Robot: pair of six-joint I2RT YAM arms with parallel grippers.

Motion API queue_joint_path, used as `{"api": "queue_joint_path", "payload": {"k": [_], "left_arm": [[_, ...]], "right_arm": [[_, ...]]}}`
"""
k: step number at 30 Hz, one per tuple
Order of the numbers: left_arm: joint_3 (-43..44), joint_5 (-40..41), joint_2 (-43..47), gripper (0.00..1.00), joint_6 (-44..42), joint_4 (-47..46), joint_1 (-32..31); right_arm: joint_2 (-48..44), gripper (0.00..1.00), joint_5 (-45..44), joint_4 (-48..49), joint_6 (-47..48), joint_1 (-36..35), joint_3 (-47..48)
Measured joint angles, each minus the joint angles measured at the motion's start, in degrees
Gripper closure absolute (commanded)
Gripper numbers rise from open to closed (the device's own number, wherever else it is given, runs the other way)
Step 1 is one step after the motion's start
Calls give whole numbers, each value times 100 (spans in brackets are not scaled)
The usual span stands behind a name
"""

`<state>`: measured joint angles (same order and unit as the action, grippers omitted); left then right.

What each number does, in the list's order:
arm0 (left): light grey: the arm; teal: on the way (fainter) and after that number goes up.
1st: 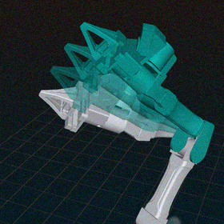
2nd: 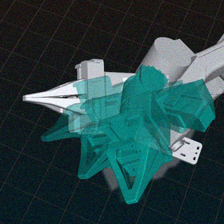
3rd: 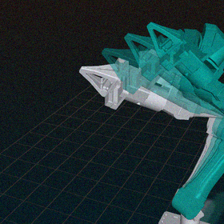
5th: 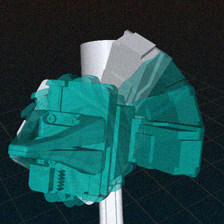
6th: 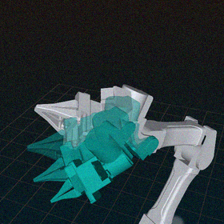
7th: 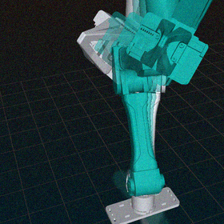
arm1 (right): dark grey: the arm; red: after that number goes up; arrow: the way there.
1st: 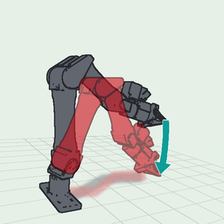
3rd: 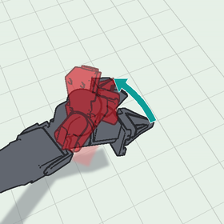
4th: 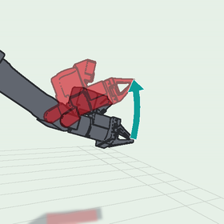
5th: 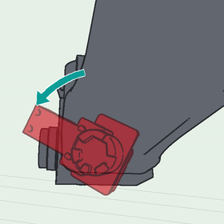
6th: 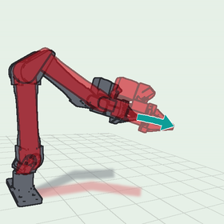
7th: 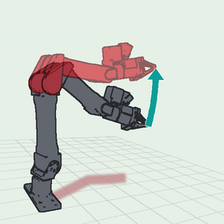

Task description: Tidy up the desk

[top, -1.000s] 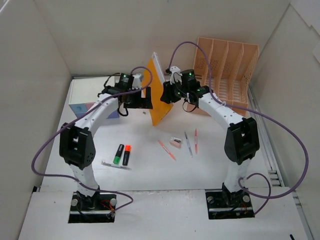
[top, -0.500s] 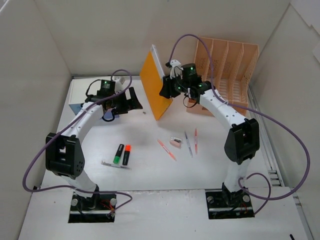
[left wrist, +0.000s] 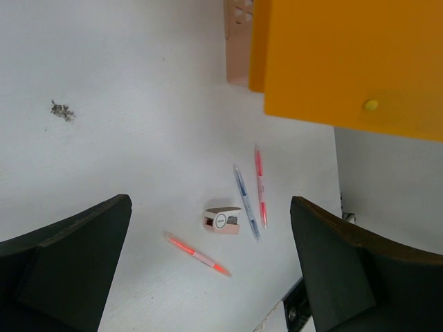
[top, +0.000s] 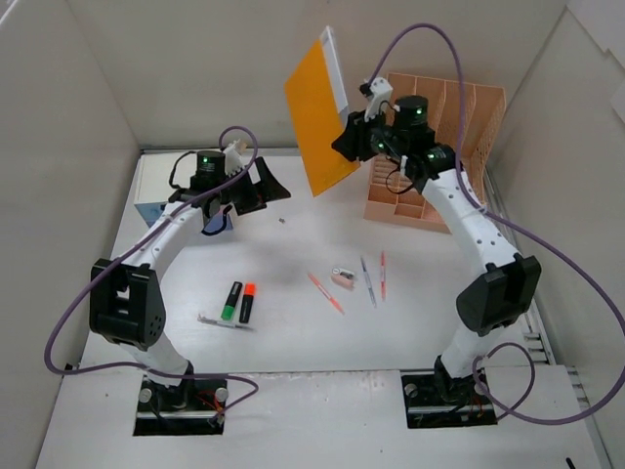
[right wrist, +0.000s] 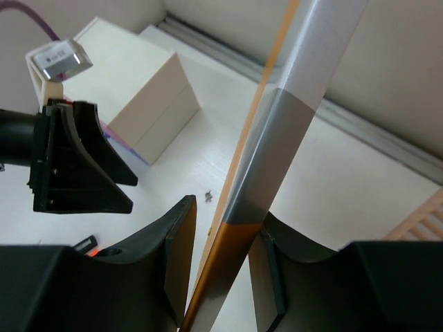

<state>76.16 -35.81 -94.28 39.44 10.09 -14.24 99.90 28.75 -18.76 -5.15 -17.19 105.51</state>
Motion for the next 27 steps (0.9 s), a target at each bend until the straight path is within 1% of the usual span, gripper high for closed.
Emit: {"api": "queue_joint_path", "payload": {"k": [4, 8, 12, 17, 23, 27], "left_arm": [[-2, -188, 0, 5, 125, -236, 7], [-151, -313, 28, 5, 173, -428, 7], [-376, -385, 87, 5, 181, -466, 7], [-564, -470, 162, 5, 197, -531, 7], [-710, -525, 216, 5, 197, -570, 7], [-767, -533, 271, 5, 195, -568, 7]], "right_arm": [[-428, 100, -31, 212, -2, 393, 31], [-789, 100, -94, 538, 4, 964, 28], [-1233, 100, -376, 1154, 120, 1388, -328], [-1746, 100, -717, 2135, 603, 1419, -1152], [-1639, 100, -1005, 2887, 997, 1342, -1674], [-1405, 100, -1346, 3062, 1198, 1274, -1781]]}}
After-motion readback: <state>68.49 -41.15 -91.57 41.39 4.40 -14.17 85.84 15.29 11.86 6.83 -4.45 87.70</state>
